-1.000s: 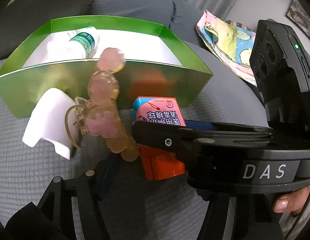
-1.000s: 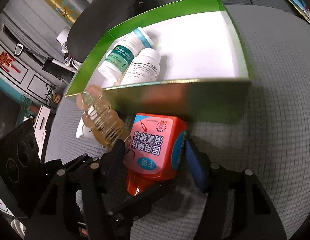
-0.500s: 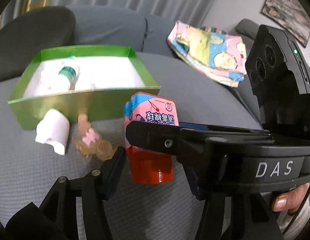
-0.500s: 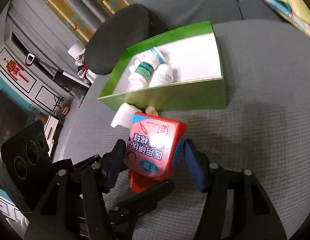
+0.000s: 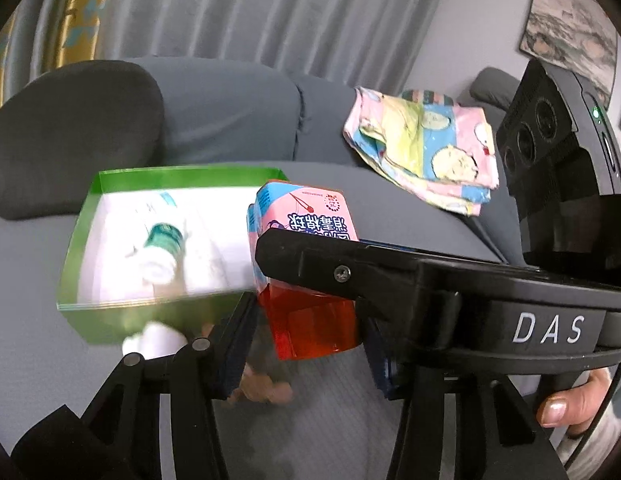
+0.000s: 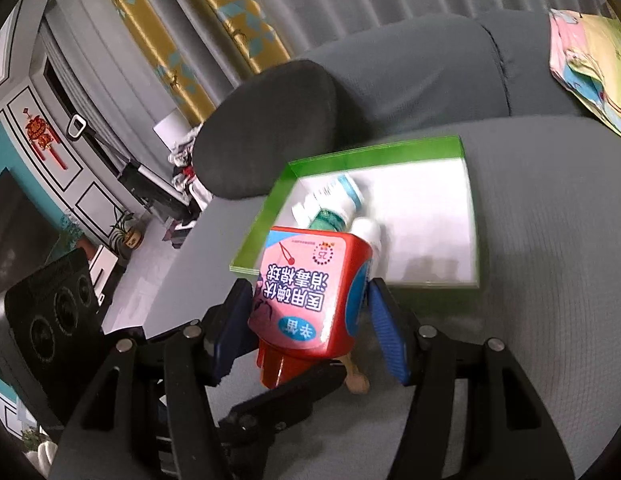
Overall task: Organize rigid objects
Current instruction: 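Carry the pink bottle into the green box and open the right gripper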
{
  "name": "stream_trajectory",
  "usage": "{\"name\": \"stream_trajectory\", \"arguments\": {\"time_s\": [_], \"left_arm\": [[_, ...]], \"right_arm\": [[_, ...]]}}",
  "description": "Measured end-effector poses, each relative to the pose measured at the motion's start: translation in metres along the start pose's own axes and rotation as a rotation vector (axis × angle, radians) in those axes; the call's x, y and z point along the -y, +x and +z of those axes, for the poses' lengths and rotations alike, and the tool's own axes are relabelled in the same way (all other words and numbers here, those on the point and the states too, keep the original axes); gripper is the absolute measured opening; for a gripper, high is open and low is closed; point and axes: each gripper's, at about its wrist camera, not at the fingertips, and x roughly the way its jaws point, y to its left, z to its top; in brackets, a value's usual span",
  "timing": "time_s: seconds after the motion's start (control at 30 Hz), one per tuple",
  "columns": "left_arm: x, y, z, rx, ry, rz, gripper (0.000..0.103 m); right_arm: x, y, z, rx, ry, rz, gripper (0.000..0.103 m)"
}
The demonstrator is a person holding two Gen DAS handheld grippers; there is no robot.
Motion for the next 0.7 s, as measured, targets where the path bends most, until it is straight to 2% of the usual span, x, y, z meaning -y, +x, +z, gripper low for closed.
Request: {"name": "stream_trajectory", "arguments": {"time_s": [0.13,0.33,0.37,0.4,0.47,0.53,0.7], "left_arm": [[-0.015,0.013,0.017,-0.004,-0.014,0.006,0.051],[-0.039,0.042,0.035,-0.052,-0.061,0.004,0.051],[-0.043,0.047,0.036,-0.065,-0.07,0.02,0.059],[-0.047,0.052,0.037,-0.079,-0.084,0.046,0.08],[-0.056,0.058,0.037,-0.097,-0.11,0.091,0.103],[-0.062,0.057,0.036,-0.098,-0.118,0.112,0.102],[-0.076,0.052,0.024,-0.121,-0.138,0.207,0.102]], "right_arm": [[0.003,0.017,0.017,0.005,0.014,0.008,0.059],[0.019,0.046,0.032,-0.012,0.072,0.013,0.061],[0.021,0.048,0.032,-0.012,0.088,0.01,0.061],[0.027,0.051,0.034,-0.01,0.117,0.005,0.065],[0.031,0.052,0.035,0.006,0.138,-0.001,0.074],[0.034,0.048,0.034,0.016,0.142,-0.019,0.08],[0.043,0.039,0.024,-0.006,0.159,-0.048,0.08]]}}
